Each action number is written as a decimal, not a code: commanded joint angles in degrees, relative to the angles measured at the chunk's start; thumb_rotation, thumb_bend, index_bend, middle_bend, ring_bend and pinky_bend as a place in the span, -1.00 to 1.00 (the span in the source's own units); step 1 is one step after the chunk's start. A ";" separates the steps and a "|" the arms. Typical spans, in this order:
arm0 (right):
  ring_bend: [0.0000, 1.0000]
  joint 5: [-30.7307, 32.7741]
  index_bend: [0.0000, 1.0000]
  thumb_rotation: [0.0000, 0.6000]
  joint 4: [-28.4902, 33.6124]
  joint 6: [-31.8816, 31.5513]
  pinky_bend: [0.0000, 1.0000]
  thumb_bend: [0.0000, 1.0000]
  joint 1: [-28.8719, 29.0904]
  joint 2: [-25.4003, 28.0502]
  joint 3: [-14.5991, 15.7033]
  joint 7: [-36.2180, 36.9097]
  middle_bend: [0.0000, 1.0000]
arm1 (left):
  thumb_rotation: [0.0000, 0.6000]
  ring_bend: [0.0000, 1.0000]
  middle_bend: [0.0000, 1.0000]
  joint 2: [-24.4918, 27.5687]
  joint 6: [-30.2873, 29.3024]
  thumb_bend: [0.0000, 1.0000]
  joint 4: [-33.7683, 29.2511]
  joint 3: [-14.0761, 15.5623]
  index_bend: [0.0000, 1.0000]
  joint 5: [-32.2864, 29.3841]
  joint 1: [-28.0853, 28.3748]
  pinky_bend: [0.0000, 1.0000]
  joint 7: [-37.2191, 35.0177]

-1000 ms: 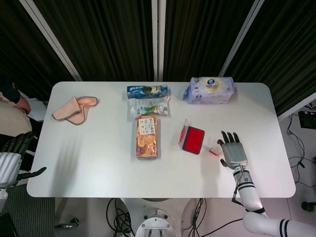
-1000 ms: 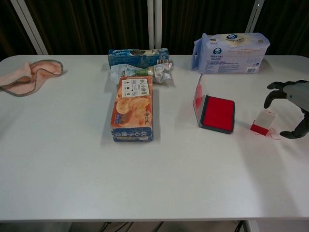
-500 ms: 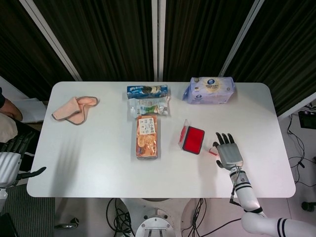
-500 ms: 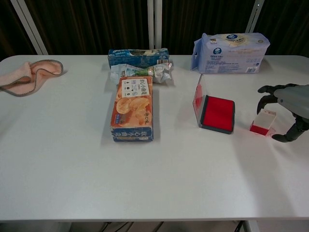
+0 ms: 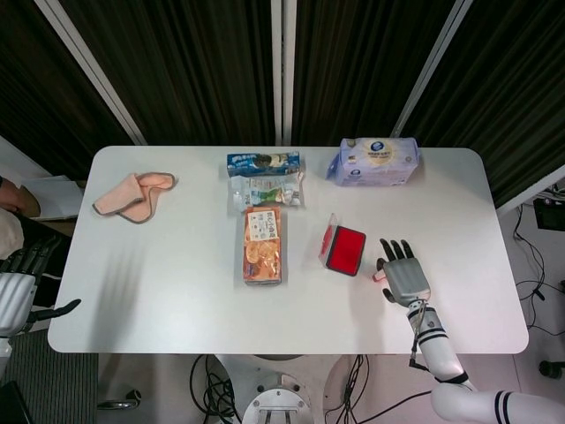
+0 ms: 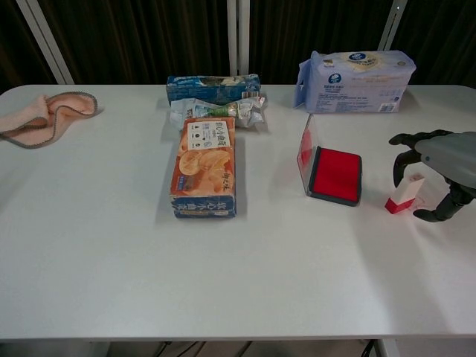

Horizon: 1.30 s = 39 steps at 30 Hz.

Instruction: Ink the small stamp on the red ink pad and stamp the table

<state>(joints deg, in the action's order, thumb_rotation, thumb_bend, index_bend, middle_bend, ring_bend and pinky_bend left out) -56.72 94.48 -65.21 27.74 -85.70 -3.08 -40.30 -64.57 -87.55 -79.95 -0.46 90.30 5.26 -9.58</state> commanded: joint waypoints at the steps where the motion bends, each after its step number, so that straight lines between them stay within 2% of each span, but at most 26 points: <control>1: -1.00 -0.08 -0.14 1.00 0.10 -0.18 -1.00 -0.64 -0.06 0.11 0.21 -0.03 -1.00 | 0.48 -0.85 -0.86 -0.04 -0.04 -0.98 0.04 -0.01 -0.98 0.01 -0.02 -0.65 -0.06; 5: -1.00 -0.17 -0.14 1.00 0.09 -0.37 -1.00 -0.64 -0.03 0.24 0.29 0.06 -1.00 | 0.46 -0.85 -0.86 -0.09 -0.07 -0.98 0.03 0.01 -0.98 0.06 -0.03 -0.65 -0.05; 10: -1.00 -2.78 -0.42 1.00 -0.43 1.07 -1.00 -0.63 0.93 1.40 0.24 1.97 -0.97 | 0.47 -0.85 -0.86 -0.03 -0.06 -0.98 -0.29 0.16 -0.98 0.19 -0.10 -0.65 0.26; 14: -1.00 -9.97 -0.67 1.00 -2.72 7.82 -1.00 -0.63 3.97 6.01 1.97 6.39 -0.92 | 0.47 -0.85 -0.86 0.34 -0.14 -0.98 -1.07 0.27 -0.98 0.30 -0.21 -0.65 0.91; 16: -1.00 -13.12 -0.71 1.00 -3.90 10.71 -1.00 -0.63 5.02 8.13 2.77 9.98 -0.88 | 0.47 -0.85 -0.86 0.48 -0.14 -0.98 -1.55 0.34 -0.98 0.42 -0.22 -0.65 1.35; 18: -1.00 -17.10 -0.70 1.00 -5.62 11.95 -1.00 -0.64 5.47 9.52 3.45 14.87 -0.78 | 0.48 -0.85 -0.86 0.55 -0.04 -0.98 -2.19 0.40 -0.98 0.51 -0.18 -0.65 2.01; 23: -1.00 -27.70 -0.39 1.00 -12.13 9.57 -1.00 -0.65 5.46 10.10 5.41 25.92 -0.50 | 0.47 -0.85 -0.86 0.44 0.69 -0.98 -4.02 0.50 -0.97 0.61 0.16 -0.65 4.12; 26: -1.00 -32.08 -0.29 1.00 -15.80 8.25 -1.00 -0.65 5.84 9.86 6.36 31.82 -0.40 | 0.48 -0.85 -0.86 0.26 1.21 -0.98 -5.14 0.59 -0.97 0.77 0.45 -0.65 5.61; 39: -1.00 -39.19 -0.28 1.00 -24.93 7.00 -1.00 -0.65 7.54 8.19 8.62 43.03 -0.37 | 0.47 -0.85 -0.86 0.65 2.12 -0.98 -9.08 0.27 -0.97 0.27 0.99 -0.65 10.23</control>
<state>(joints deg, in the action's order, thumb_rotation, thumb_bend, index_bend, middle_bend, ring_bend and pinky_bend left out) -95.27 70.15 -57.77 35.10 -77.02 5.23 1.93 -63.97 -85.48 -88.95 -0.16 90.61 6.20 0.55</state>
